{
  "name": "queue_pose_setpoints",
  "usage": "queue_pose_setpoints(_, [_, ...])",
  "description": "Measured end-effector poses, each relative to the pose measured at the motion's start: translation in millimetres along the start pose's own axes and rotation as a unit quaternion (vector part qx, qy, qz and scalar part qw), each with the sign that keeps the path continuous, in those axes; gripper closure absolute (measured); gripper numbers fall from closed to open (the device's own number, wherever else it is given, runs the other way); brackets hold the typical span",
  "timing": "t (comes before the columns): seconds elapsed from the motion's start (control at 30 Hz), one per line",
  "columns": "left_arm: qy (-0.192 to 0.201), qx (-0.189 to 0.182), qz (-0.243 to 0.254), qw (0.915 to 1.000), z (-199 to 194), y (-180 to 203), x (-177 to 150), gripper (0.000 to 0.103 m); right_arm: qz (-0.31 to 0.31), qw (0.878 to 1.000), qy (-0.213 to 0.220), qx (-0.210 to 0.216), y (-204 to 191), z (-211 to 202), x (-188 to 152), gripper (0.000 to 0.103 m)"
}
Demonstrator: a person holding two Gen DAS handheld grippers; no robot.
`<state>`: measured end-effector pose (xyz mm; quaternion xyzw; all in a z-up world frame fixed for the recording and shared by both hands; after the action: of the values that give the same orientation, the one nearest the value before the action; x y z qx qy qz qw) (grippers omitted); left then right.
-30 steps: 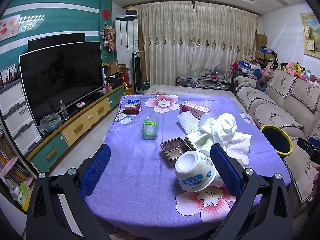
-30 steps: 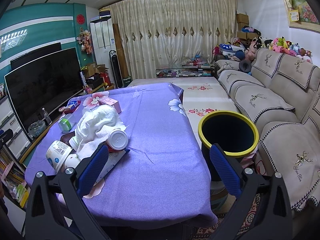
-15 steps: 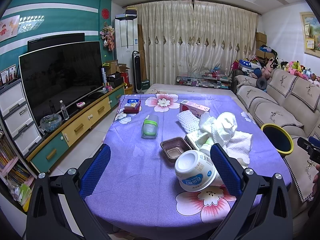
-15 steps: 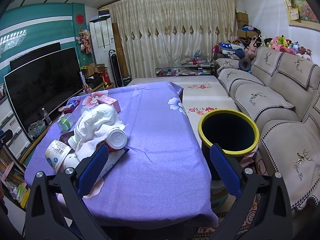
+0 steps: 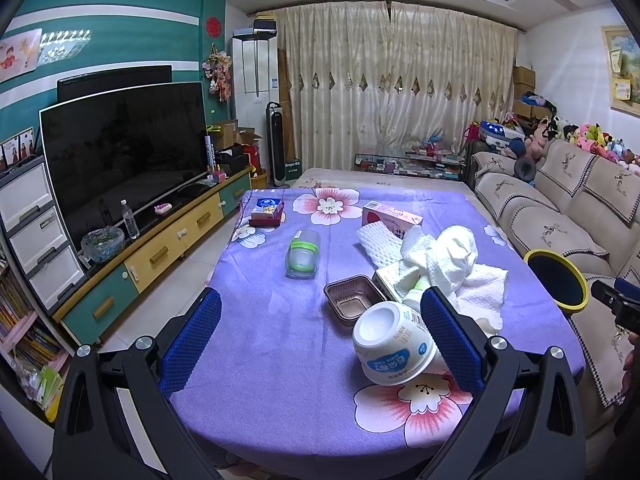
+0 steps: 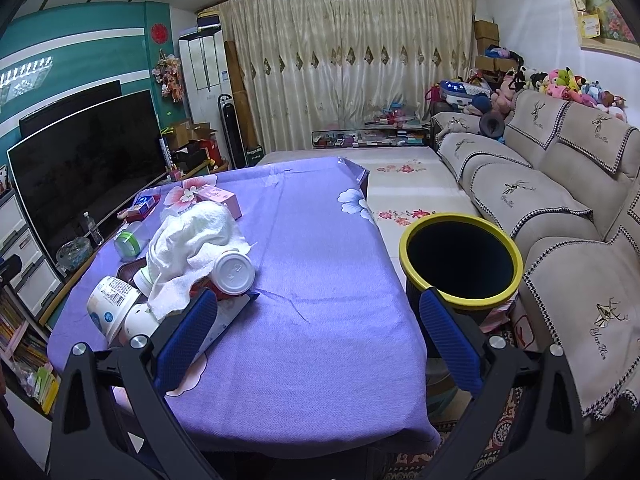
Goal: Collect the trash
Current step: 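Grasp the small white bottle on the tissue with the right gripper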
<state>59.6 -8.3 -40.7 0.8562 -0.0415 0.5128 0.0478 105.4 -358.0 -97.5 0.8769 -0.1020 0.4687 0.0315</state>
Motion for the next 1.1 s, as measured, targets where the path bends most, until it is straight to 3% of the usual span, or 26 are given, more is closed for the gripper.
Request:
queue_pose_setpoints(0.4, [-0.004, 0.0, -0.002, 1.0, 5, -8, 0, 0.005, -0.051, 0.996, -0.027, 0.073, -59, 43, 0, 0.006])
queue_pose_setpoints(0.53, [-0.014, -0.005, 0.0, 0.9999, 15, -8, -5, 0.005, -0.077, 0.992, -0.049, 0.09, -74, 70, -1, 0.02])
queue_pose_setpoints(0.67, [-0.019, -0.006, 0.001, 0.9998, 25, -9, -8, 0.005, -0.123, 0.984, -0.071, 0.107, -76, 99, -11, 0.027])
queue_pose_setpoints(1.0, [-0.044, -0.007, 0.002, 0.999, 54, -6, -12, 0.005, -0.152, 0.968, -0.095, 0.175, -91, 138, -12, 0.028])
queue_pose_setpoints(1.1, [-0.049, -0.009, 0.001, 0.9987, 62, -6, -11, 0.005, -0.15, 0.964, -0.101, 0.194, -94, 144, -7, 0.036])
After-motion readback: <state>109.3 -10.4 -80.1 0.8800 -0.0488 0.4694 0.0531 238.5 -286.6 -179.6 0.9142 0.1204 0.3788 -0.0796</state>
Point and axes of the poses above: each gripper's, at about its wrist camera, not at the fingertips, and z roughly the way its jaws point, y to its right, x to its top, the point moved 7 cm from there along z, roughly the way its jaws point, and after that the axes turned 7 degrees about -x, right-handed, at the moved point
